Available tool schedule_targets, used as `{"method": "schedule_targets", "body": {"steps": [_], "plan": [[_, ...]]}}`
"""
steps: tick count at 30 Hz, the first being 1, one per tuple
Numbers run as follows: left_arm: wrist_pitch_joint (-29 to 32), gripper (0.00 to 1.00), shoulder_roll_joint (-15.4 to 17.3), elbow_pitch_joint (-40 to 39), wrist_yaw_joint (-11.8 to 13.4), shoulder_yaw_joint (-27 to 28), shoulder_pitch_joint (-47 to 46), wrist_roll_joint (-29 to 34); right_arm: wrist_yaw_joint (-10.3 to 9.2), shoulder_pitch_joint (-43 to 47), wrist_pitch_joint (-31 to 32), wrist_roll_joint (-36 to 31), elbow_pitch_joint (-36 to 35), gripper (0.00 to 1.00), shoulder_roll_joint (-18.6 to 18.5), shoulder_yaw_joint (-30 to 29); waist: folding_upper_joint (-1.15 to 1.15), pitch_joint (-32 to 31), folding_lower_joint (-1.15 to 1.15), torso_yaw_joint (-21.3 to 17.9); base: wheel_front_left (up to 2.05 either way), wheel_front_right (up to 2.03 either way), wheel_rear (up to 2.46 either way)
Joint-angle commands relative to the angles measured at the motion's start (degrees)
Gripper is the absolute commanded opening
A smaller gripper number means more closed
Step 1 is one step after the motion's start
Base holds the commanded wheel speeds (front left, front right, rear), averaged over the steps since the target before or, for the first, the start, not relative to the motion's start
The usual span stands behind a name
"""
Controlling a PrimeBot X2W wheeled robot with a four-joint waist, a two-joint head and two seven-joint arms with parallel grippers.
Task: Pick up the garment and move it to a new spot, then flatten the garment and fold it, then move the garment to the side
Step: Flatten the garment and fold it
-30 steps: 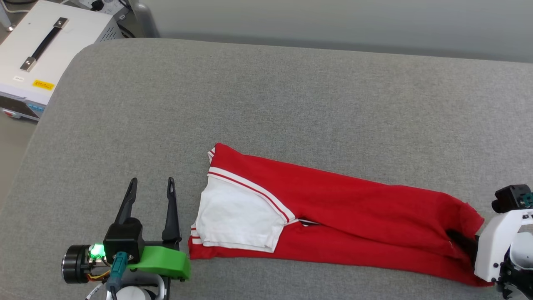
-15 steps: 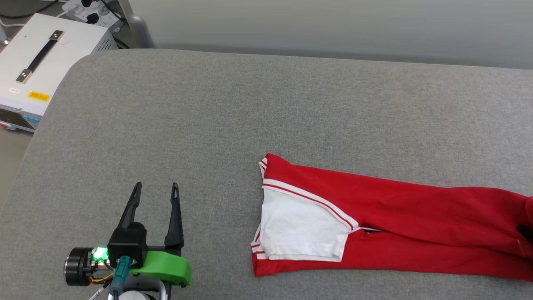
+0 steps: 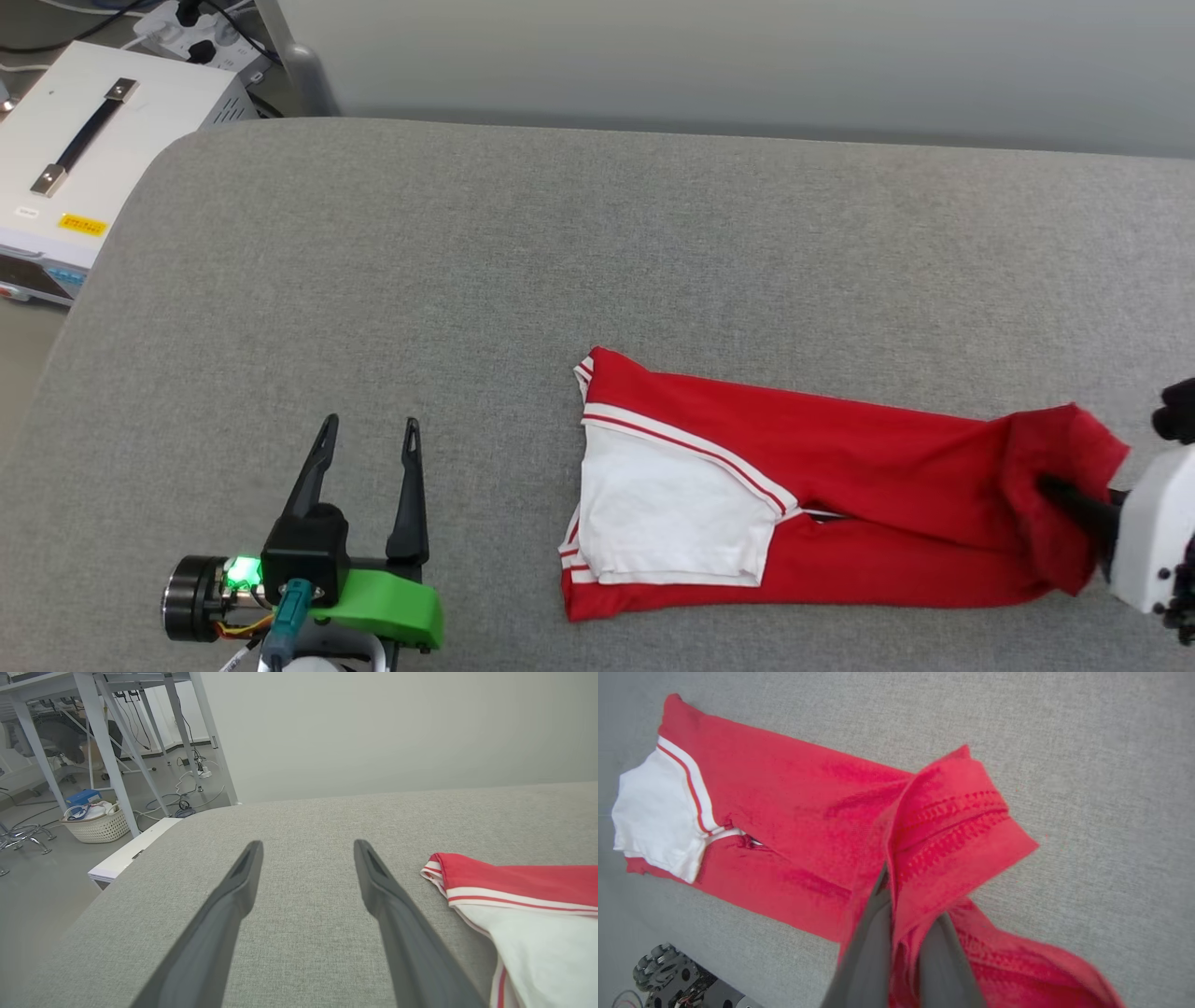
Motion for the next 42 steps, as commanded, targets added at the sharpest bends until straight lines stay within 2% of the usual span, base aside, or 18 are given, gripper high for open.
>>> {"method": "schedule_targets", "body": {"steps": [1,8,13,18,28,37,42], "plan": [[-0.3,1.0,-0.2,0.2,-0.4,-0.1,0.2,0.5,-0.04,-0.4,0.6,-0.6,-1.3,0.0,1.0,0.8,0.0,0.2,0.0,0.2,0.0,0.0,0.0],[-0.3,1.0,-0.4,0.4,-0.7,-0.9,-1.1,0.8,-0.04,-6.3,3.3,-4.0,-6.2,0.0,5.4,8.1,0.0,1.2,0.0,1.9,0.0,0.0,0.0],[-0.3,1.0,-0.5,0.5,-0.6,-1.1,-1.6,0.8,-0.04,-11.8,4.1,-5.7,-5.1,0.0,7.9,14.9,0.0,2.2,0.0,2.8,0.0,0.0,0.0],[-0.3,1.0,-0.7,0.6,-0.6,-1.3,-2.4,0.7,-0.04,-19.6,3.6,-6.7,-1.8,0.0,10.9,23.4,0.0,3.3,0.0,3.4,0.0,0.0,0.0],[-0.3,1.0,-1.0,0.8,-0.6,-1.7,-3.9,0.7,-0.04,-30.7,1.3,-6.4,6.3,0.0,16.4,36.4,0.0,5.1,0.0,4.5,0.0,0.0,0.0],[-0.3,1.0,-1.5,0.8,-0.6,-2.2,-5.0,0.5,-0.04,-37.7,-2.8,-5.1,15.7,0.0,21.5,44.6,0.0,6.6,0.0,5.4,0.0,0.0,0.0],[-0.3,1.0,-1.7,1.0,-0.6,-2.6,-5.3,0.5,-0.04,-39.5,-3.0,-5.0,21.6,0.0,22.0,50.2,0.0,7.1,0.0,5.8,0.0,0.0,0.0]]}}
